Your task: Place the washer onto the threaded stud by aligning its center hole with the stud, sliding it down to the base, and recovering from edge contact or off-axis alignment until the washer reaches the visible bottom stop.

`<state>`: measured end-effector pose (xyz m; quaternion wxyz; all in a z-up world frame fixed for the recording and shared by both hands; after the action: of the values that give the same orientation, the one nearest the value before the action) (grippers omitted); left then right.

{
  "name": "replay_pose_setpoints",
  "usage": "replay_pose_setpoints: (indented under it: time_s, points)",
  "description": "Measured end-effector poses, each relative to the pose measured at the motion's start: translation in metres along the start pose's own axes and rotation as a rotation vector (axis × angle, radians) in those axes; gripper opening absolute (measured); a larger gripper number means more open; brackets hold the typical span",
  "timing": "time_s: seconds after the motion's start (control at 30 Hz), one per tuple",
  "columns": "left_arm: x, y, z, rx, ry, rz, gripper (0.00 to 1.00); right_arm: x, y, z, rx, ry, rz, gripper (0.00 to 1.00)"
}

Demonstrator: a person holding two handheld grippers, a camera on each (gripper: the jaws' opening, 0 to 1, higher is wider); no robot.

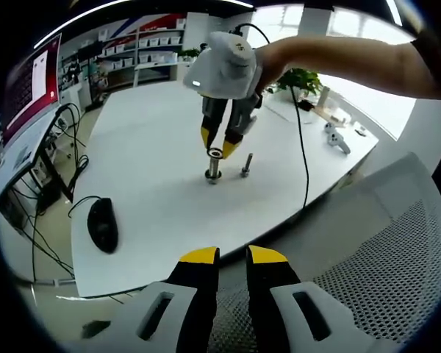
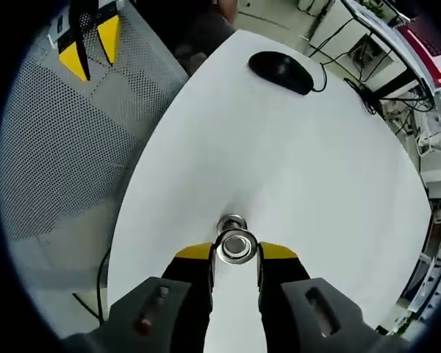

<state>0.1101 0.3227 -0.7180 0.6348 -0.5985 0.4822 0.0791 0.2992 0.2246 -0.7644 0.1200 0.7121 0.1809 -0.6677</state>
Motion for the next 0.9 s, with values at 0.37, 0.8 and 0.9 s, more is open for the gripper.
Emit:
replay_pose_setpoints:
  time_s: [0.37, 0.8, 0.9]
  points:
    - [0.0, 0.0, 0.0, 0.001, 0.001, 0.0, 0.12, 0.013, -0.003, 0.001, -0.003, -0.015, 0.027, 0.23]
    - [0.0, 0.0, 0.0, 0.0, 0.0, 0.0, 0.12, 0.037, -0.001, -0.001, 0.021, -0.037, 0.036, 0.23]
    - [0.0, 0.0, 0.0, 0.0, 0.0, 0.0, 0.12, 0.04, 0.002, -0.002, 0.03, -0.035, 0.033, 0.23]
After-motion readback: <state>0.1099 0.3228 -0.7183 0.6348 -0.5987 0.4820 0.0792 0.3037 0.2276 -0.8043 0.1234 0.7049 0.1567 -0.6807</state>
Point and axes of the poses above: the point that each gripper's makers call its tool centre point, and the gripper's own axes: x roughly forward along the fingers, z roughly to its left, y roughly out of its underside, the point moved 4 cm from there along -x, roughly backward along the fingers, and after that the axes turned 1 degree about -x, right-handed, at the moved point
